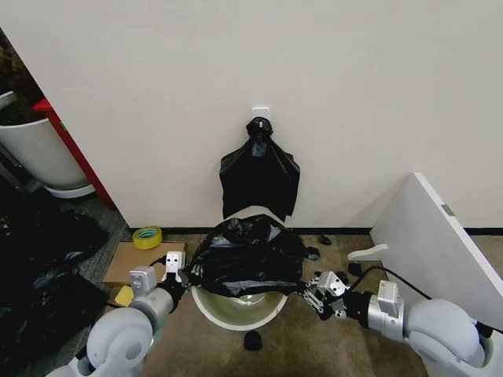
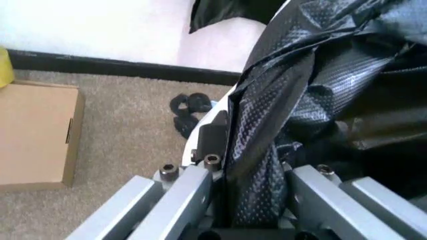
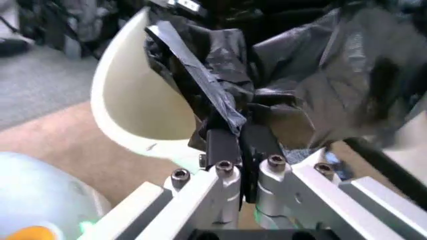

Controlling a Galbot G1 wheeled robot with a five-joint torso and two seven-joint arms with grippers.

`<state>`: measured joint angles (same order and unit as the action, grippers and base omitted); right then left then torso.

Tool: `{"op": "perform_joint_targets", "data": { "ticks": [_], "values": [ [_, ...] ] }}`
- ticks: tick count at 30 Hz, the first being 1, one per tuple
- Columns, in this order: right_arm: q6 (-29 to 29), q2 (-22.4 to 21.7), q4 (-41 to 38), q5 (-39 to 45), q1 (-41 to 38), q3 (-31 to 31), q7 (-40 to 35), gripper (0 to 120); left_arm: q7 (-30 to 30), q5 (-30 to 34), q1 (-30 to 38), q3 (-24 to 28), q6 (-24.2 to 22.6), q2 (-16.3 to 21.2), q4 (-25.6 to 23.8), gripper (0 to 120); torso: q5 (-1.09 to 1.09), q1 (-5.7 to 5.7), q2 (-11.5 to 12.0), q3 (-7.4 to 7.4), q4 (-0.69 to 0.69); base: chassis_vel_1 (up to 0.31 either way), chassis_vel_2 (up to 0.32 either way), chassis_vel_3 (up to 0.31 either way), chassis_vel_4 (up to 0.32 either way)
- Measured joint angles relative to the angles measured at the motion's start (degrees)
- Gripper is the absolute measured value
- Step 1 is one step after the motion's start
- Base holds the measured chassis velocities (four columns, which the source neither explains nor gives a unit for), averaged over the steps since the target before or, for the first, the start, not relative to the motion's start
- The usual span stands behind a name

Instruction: Place the garbage bag over the trash bin.

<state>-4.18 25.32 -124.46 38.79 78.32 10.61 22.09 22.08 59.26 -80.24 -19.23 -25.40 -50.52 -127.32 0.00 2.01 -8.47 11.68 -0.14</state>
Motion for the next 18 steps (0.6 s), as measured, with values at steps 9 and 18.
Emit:
{"op": "perform_joint_targets", "data": {
  "ticks": [9,18],
  "values": [
    [6.91,0.22,0.6,-2.87,1.93,0.33,7.84,0,2.62,1.82,0.97,0.39,0.08,-0.67,0.36,2,-0.01,0.0,0.0,0.0,0.0,0.0,0.0,0.0,0.0],
    [12.57,4.24,3.55,-13.74,2.61,-2.1,11.54,0,8.42,9.0,2.7,1.95,0.27,-1.51,-0.14,2,0.01,0.0,0.0,0.0,-0.01,0.0,0.0,0.0,0.0]
  ]
}}
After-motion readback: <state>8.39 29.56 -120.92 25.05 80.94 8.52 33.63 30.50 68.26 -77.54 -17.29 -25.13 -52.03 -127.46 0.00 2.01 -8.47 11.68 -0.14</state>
